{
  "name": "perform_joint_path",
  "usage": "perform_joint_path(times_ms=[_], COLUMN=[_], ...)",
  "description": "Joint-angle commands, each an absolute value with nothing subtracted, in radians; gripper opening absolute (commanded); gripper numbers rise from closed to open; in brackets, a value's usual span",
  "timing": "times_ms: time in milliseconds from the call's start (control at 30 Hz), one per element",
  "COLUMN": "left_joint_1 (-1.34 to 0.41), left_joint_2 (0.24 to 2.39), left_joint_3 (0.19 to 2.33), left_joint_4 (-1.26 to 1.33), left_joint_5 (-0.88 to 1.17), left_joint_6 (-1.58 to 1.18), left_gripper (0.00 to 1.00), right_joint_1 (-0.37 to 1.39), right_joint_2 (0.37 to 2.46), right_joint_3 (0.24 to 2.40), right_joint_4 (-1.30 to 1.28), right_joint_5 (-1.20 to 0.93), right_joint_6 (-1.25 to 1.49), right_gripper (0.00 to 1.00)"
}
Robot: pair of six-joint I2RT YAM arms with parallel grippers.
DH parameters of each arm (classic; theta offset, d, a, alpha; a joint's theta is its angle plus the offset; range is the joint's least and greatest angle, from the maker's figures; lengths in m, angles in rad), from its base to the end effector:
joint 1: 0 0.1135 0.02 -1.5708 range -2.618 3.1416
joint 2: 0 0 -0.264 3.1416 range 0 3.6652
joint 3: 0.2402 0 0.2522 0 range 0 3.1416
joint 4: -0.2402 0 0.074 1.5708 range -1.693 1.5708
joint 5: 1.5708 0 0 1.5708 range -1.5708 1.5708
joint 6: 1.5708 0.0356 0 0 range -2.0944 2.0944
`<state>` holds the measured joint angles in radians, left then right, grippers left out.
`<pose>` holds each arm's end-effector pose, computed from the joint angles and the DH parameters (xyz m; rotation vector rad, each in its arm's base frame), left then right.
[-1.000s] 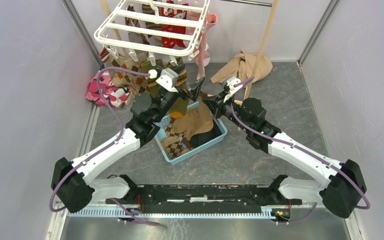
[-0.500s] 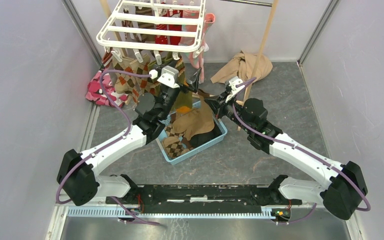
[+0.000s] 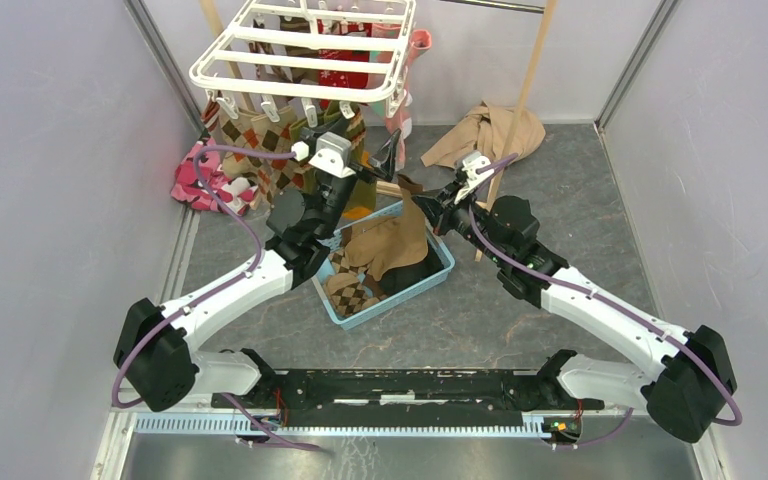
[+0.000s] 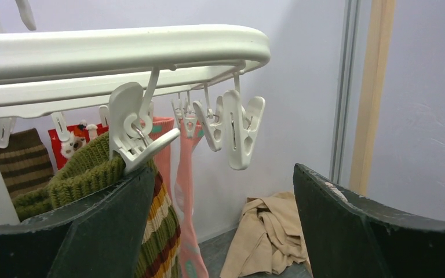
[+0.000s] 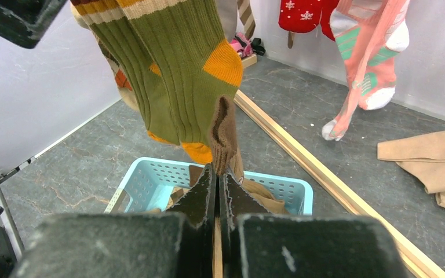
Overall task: Clip the socks to the hanger
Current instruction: Open the clamp at the hanger.
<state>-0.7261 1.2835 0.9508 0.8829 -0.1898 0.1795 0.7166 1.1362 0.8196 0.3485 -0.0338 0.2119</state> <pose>0.2207 -0.1870 0.4004 0.2916 0.9976 -0.4002 0.2027 0.1781 0.3372 -0.4235 1.5314 0.7584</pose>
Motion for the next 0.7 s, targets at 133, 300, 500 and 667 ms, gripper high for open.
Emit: perform_joint_path(times_ms=[133,300,500,667], left_joint_1=[-0.737,-0.749,-0.765,-0.793], left_joint_2=[1.318,1.312,1.262,1.246], left_joint_3=[1.006,0.999,0.953,0.953], left_joint_4=[0.971,0.963,0.955,0.927], left_joint_5=[-0.196,-0.173,-0.149,-0.161], left_joint_6=[0.198,0.207,0.152,0.178], left_gripper=[0.92,0.91,0.88,0.88], right_joint_1=[0.701,0.699,0.698,0.697], right_joint_2=[1.088,1.089,1.092,1.092], right_joint_3=[0.805,0.803,0.798,0.801], right_joint_4=[0.368,0.372,0.379,0.381], right_joint_5=[-0.031,-0.036,-0.043,-0.044], right_joint_6=[0.208,0.206,0.211,0.211], right_gripper=[0.0,0.0,0.0,0.0])
